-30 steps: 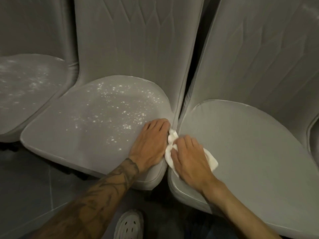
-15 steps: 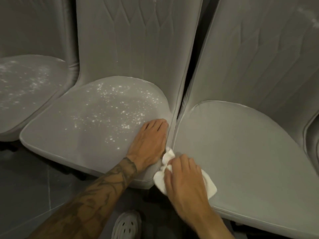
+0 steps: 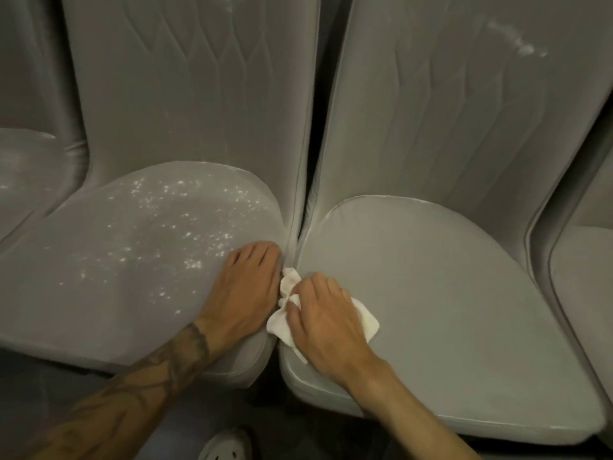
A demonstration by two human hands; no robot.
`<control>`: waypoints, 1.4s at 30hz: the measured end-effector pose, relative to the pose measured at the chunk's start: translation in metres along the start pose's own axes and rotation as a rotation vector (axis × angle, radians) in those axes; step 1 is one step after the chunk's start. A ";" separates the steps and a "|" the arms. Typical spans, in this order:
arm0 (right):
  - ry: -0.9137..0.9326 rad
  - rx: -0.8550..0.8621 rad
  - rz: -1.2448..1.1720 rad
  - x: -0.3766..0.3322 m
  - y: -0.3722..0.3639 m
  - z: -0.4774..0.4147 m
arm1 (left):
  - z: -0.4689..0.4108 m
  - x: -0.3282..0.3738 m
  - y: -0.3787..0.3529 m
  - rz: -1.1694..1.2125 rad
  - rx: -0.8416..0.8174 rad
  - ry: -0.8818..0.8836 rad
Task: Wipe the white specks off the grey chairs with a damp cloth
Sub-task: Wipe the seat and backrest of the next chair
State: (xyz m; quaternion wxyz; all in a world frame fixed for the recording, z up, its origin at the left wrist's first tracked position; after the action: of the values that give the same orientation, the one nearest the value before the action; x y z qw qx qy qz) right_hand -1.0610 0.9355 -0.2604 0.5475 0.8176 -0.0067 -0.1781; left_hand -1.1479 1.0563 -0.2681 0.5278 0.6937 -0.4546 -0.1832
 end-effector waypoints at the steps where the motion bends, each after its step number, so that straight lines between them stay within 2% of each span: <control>1: -0.014 0.002 0.007 0.011 0.001 -0.006 | -0.003 0.000 -0.001 -0.015 0.007 0.014; 7: -0.372 0.005 0.201 0.108 0.011 -0.076 | -0.042 0.017 -0.011 -0.046 0.031 -0.045; 13: -0.727 0.123 0.290 0.230 0.049 -0.077 | -0.094 0.043 -0.031 -0.047 0.012 -0.050; 17: -0.964 0.200 0.298 0.262 0.057 -0.083 | -0.101 0.049 -0.037 -0.094 0.092 -0.037; 19: -0.870 0.163 0.308 0.247 0.046 -0.095 | -0.100 0.047 -0.040 -0.091 0.126 -0.031; 23: -0.471 0.076 0.239 0.207 0.027 -0.094 | -0.098 0.045 -0.042 -0.054 0.161 -0.030; 25: -0.403 0.080 0.287 0.223 0.037 -0.086 | -0.096 0.043 -0.042 -0.042 0.163 -0.030; 27: -0.487 0.065 0.364 0.257 0.050 -0.080 | -0.095 0.042 -0.043 -0.029 0.157 -0.029; 29: -0.694 0.122 0.385 0.289 0.064 -0.078 | -0.095 0.042 -0.046 -0.027 0.166 -0.032; 32: -0.879 0.181 0.428 0.296 0.063 -0.095 | -0.093 0.040 -0.051 -0.036 0.208 -0.034; 35: -0.814 0.145 0.423 0.273 0.039 -0.127 | -0.095 0.040 -0.055 -0.046 0.222 -0.030; 39: -0.607 0.012 0.439 0.265 0.033 -0.133 | -0.095 0.040 -0.058 -0.087 0.276 -0.040; 42: -0.684 0.015 0.464 0.288 0.053 -0.114 | -0.095 0.039 -0.061 -0.089 0.300 -0.039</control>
State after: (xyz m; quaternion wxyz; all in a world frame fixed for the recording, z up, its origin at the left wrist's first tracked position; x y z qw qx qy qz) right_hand -0.7472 0.9568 -0.2561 0.5333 0.6921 -0.3736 -0.3115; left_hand -1.0314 1.0803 -0.2785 0.4005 0.7806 -0.4557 -0.1502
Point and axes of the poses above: each hand's wrist, its own z-axis away from the middle knuckle, its own y-axis out of the back of the hand, x = y × z, the point moved 5 cm from there along -z, towards the middle knuckle, and after that the axes turned 7 degrees about x, right-handed, at the moved point
